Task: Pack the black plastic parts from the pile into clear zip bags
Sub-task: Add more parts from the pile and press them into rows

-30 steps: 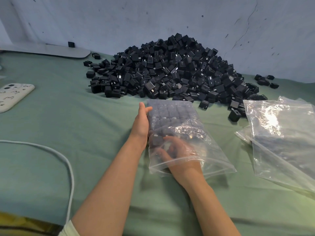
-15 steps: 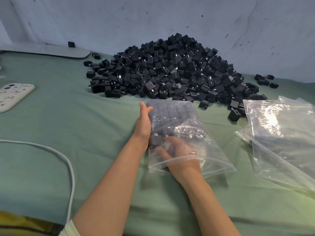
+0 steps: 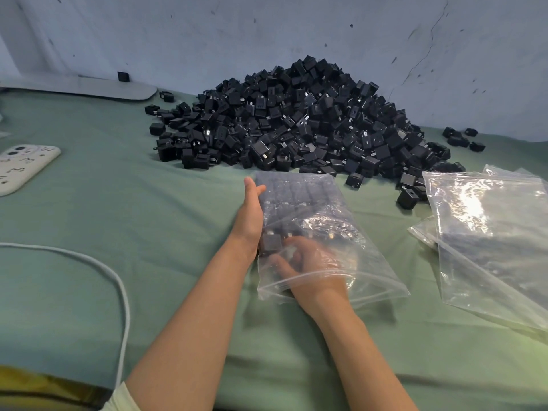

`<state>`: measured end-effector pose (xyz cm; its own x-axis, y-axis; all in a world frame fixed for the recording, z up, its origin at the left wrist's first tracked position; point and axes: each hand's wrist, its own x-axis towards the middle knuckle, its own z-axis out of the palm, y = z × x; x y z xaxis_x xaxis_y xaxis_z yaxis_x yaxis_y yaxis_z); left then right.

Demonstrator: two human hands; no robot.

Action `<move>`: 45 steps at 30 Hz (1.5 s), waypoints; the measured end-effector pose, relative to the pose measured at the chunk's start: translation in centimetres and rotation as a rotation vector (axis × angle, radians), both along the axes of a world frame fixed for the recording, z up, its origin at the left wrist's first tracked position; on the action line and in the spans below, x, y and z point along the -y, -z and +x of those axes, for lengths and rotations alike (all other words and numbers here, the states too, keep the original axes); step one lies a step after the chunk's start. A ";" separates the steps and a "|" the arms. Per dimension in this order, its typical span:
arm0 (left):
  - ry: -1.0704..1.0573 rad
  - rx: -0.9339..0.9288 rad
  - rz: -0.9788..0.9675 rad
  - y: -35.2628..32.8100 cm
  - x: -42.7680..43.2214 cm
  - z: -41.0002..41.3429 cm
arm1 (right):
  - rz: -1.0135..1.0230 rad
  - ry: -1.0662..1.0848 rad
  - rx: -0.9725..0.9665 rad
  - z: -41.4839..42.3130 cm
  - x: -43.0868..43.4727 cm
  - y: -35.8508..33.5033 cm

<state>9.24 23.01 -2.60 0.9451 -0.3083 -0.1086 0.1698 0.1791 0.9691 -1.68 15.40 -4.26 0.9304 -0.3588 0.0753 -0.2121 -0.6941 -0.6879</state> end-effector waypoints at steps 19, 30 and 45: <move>0.019 0.500 0.909 1.0 -1.0 -2.5 | -0.311 -0.404 -0.134 -7.4 -0.4 -4.8; 0.134 0.512 1.164 1.5 -1.1 -2.5 | -0.162 0.009 0.188 0.3 1.9 -5.4; 0.193 0.529 1.181 1.4 -1.4 -2.4 | -0.275 0.049 0.112 1.5 3.3 -2.6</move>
<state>6.83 24.45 -3.97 0.9079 -0.4176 -0.0367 -0.3503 -0.8039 0.4806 -0.19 12.13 -1.69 0.8931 -0.3546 0.2766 -0.1833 -0.8486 -0.4963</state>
